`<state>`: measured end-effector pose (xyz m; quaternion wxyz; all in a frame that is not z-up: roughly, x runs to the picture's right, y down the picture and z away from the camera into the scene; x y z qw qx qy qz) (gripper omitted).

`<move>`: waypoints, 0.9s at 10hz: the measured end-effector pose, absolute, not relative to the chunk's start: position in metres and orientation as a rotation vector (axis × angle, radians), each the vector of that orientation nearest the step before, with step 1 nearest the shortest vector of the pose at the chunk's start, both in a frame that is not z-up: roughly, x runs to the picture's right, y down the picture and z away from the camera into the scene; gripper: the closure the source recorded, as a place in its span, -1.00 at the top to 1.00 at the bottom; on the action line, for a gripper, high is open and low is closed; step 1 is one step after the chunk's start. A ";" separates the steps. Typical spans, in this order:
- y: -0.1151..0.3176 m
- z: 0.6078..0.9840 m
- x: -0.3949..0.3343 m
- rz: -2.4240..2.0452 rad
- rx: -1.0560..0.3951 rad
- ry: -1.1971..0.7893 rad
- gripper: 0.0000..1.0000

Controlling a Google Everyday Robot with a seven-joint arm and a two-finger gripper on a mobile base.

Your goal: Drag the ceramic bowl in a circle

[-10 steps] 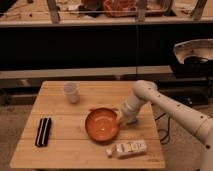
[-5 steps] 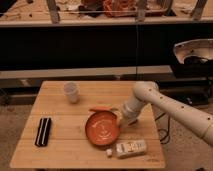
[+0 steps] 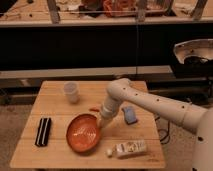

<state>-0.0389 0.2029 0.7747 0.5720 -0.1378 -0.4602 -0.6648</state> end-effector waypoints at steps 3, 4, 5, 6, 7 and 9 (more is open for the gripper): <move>0.204 0.765 -0.062 -1.657 -0.306 -1.119 -1.00; 0.203 0.765 -0.063 -1.657 -0.302 -1.122 -1.00; 0.199 0.766 -0.065 -1.652 -0.294 -1.121 -1.00; 0.189 0.773 -0.067 -1.645 -0.286 -1.123 -1.00; 0.183 0.779 -0.068 -1.640 -0.283 -1.124 -1.00; 0.158 0.803 -0.064 -1.609 -0.281 -1.115 -1.00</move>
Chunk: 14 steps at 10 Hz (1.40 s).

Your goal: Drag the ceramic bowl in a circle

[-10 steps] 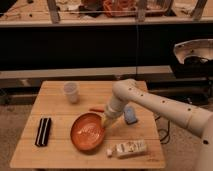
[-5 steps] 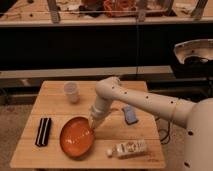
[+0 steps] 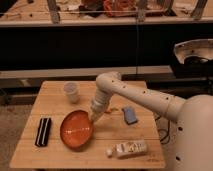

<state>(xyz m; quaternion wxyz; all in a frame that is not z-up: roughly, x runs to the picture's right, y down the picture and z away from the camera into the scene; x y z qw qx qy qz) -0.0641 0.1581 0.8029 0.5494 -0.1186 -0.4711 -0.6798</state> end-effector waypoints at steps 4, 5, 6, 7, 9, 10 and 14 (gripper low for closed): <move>0.146 0.831 -0.025 -1.502 -0.310 -1.094 -1.00; 0.146 0.834 -0.014 -1.477 -0.313 -1.088 -1.00; 0.149 0.832 -0.008 -1.467 -0.321 -1.079 -1.00; 0.154 0.825 -0.004 -1.466 -0.320 -1.064 -1.00; 0.176 0.797 0.002 -1.481 -0.329 -1.036 -1.00; 0.188 0.783 -0.002 -1.504 -0.337 -1.029 -1.00; 0.206 0.762 -0.042 -1.597 -0.334 -1.064 -1.00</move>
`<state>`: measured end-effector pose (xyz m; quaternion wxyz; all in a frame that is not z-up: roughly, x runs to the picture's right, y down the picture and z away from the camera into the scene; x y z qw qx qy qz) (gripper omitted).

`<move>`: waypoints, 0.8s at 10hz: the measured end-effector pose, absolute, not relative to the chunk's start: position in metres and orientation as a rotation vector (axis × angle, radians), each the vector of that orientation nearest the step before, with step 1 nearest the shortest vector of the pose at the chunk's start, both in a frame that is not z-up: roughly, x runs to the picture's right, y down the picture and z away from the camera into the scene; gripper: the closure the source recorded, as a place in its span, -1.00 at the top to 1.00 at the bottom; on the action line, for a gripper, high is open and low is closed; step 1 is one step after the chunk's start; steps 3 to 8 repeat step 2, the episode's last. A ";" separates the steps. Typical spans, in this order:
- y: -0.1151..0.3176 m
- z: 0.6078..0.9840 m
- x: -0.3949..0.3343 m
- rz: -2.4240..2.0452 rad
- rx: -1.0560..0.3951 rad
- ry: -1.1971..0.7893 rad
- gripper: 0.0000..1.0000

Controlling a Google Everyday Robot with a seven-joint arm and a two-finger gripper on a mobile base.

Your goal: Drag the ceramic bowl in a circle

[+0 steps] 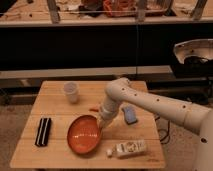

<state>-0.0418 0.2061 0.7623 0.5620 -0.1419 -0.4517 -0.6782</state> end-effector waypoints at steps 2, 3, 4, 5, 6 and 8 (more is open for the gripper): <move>0.205 0.758 -0.079 -1.660 -0.303 -1.099 -1.00; 0.205 0.758 -0.079 -1.660 -0.303 -1.099 -1.00; 0.205 0.758 -0.079 -1.660 -0.303 -1.099 -1.00; 0.205 0.758 -0.079 -1.660 -0.303 -1.099 -1.00; 0.205 0.758 -0.079 -1.660 -0.303 -1.099 -1.00; 0.205 0.758 -0.079 -1.660 -0.303 -1.099 -1.00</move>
